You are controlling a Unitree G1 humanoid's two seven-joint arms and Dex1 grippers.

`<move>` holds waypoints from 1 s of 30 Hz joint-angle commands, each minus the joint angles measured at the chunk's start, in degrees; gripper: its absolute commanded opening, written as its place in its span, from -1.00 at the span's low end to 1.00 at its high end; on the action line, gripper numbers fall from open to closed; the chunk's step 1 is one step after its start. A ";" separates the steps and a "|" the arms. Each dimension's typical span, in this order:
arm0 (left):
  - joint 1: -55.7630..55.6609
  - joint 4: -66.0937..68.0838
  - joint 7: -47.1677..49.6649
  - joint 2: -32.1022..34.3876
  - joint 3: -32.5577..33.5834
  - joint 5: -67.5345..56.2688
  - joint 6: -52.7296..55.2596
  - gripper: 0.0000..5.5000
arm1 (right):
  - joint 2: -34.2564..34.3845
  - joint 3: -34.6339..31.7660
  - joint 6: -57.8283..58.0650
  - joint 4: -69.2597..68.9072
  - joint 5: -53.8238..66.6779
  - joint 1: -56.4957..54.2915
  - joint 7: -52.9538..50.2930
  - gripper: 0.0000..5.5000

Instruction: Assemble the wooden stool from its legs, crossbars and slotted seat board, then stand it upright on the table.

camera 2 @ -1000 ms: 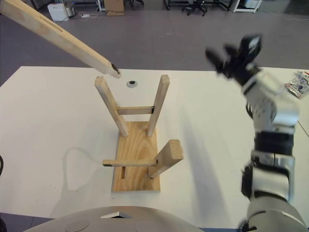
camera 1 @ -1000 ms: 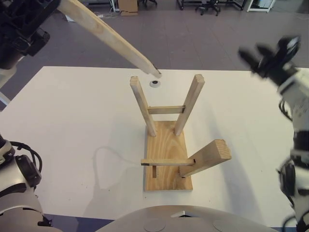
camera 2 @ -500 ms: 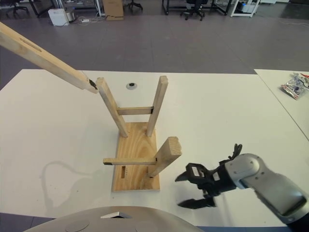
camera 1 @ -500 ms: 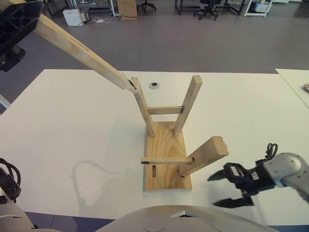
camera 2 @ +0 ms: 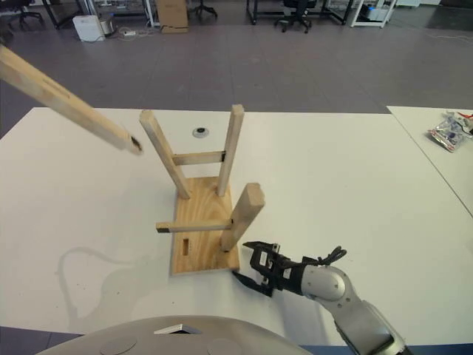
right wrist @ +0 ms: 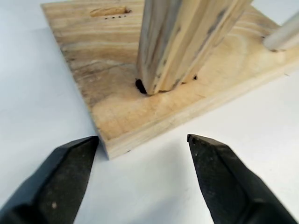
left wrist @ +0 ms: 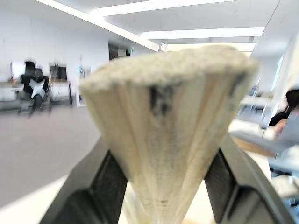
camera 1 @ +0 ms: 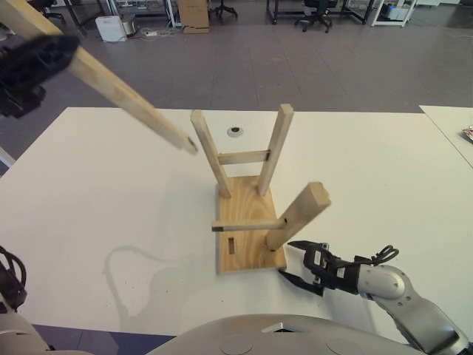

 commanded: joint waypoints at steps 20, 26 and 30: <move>26.93 -16.53 -3.97 -20.52 -2.34 17.07 -26.75 -0.26 | 8.05 -2.80 -2.20 17.94 -4.48 -3.69 -9.25 0.29; 25.08 -16.80 -5.81 -23.37 -8.25 18.95 -29.32 -0.26 | 8.51 -2.75 -0.68 17.76 -4.28 -6.97 -9.37 0.29; 26.19 -18.53 -4.60 -26.02 -10.67 18.84 -30.64 -0.26 | 7.94 -2.14 0.14 17.14 -4.95 -9.37 -8.68 0.29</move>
